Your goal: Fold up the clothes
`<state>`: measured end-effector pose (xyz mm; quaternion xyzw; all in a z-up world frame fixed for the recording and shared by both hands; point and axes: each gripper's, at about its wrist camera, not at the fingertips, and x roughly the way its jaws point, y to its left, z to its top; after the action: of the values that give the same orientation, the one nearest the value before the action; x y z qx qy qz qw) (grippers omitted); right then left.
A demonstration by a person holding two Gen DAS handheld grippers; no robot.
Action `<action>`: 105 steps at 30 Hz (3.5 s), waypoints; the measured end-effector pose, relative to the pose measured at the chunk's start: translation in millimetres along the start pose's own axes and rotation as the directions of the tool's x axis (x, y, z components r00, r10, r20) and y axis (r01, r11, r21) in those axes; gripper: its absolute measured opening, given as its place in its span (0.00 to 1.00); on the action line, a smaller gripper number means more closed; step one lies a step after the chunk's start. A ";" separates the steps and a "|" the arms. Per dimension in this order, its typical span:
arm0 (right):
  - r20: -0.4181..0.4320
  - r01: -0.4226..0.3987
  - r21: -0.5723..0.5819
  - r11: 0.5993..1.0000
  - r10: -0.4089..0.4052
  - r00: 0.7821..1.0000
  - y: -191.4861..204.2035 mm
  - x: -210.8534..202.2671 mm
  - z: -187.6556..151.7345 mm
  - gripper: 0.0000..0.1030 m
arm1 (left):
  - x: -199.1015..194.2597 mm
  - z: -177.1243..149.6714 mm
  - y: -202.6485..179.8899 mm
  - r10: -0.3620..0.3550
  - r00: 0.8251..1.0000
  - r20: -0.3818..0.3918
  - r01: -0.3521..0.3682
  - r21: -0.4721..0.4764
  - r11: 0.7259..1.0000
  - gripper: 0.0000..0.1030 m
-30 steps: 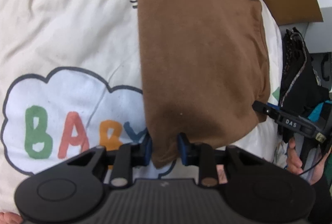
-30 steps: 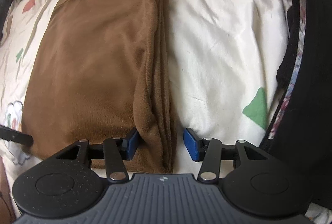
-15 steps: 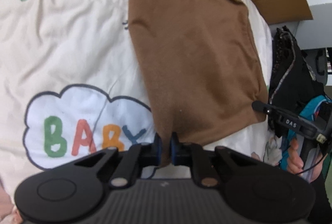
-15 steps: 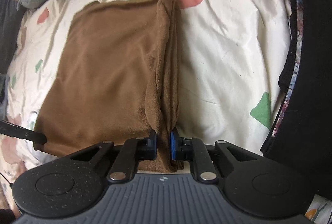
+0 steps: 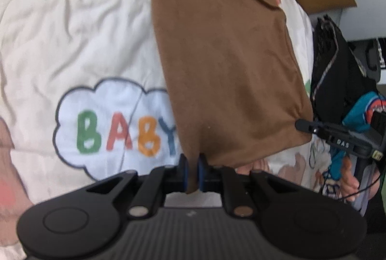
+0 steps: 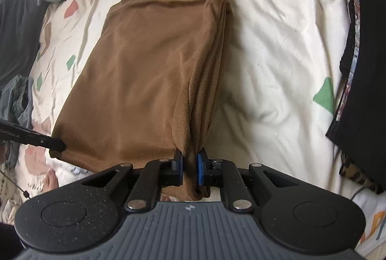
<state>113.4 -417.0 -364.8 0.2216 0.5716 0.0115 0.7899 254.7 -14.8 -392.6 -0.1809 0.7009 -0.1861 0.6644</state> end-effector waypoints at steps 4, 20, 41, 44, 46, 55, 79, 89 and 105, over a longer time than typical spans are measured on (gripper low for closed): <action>-0.030 -0.005 -0.001 1.000 0.005 1.000 3.4 -4.6 -13.0 0.09 | 5.0 -10.9 -2.3 -0.010 0.999 -0.044 0.010 0.003 1.000 0.08; -0.109 0.041 0.012 0.999 -0.039 0.993 -8.3 -12.0 -34.4 0.10 | 47.8 -39.7 -28.7 -0.045 0.977 -0.206 0.052 0.026 0.998 0.11; 0.024 0.059 0.030 0.998 -0.060 0.998 -15.9 -2.9 16.0 0.53 | 4.1 8.4 22.7 0.020 1.000 0.020 -0.017 -0.127 0.992 0.58; 0.039 0.066 0.037 0.997 -0.068 0.997 -16.8 5.7 25.1 0.53 | 0.1 12.6 28.4 0.015 0.999 0.045 -0.009 -0.132 0.991 0.58; 0.047 0.060 0.053 0.997 -0.063 0.997 -20.2 11.3 32.6 0.53 | 1.0 18.9 28.9 0.007 0.998 0.062 0.002 -0.144 0.990 0.58; 0.085 0.018 0.117 0.993 -0.028 0.996 -40.1 36.2 58.5 0.52 | 6.4 50.5 23.1 0.011 0.991 0.134 0.009 -0.150 0.989 0.58; 0.108 -0.097 0.135 0.986 0.083 0.991 -63.7 76.0 112.7 0.48 | 9.8 89.5 28.7 -0.027 0.973 0.229 0.047 -0.080 0.996 0.77; 0.094 -0.170 0.159 0.972 0.157 0.983 -73.9 89.7 135.9 0.46 | 14.3 103.4 37.2 -0.073 0.966 0.249 0.098 -0.091 0.991 0.77; 0.080 -0.148 0.067 0.987 0.143 0.986 -59.7 79.9 142.3 0.26 | 18.3 117.9 42.4 -0.059 0.956 0.286 0.076 -0.047 0.996 0.59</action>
<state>256.3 -497.1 -422.9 0.2915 0.5238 0.0401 0.7994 371.2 10.2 -435.3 -0.2487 0.5965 -0.1606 0.7460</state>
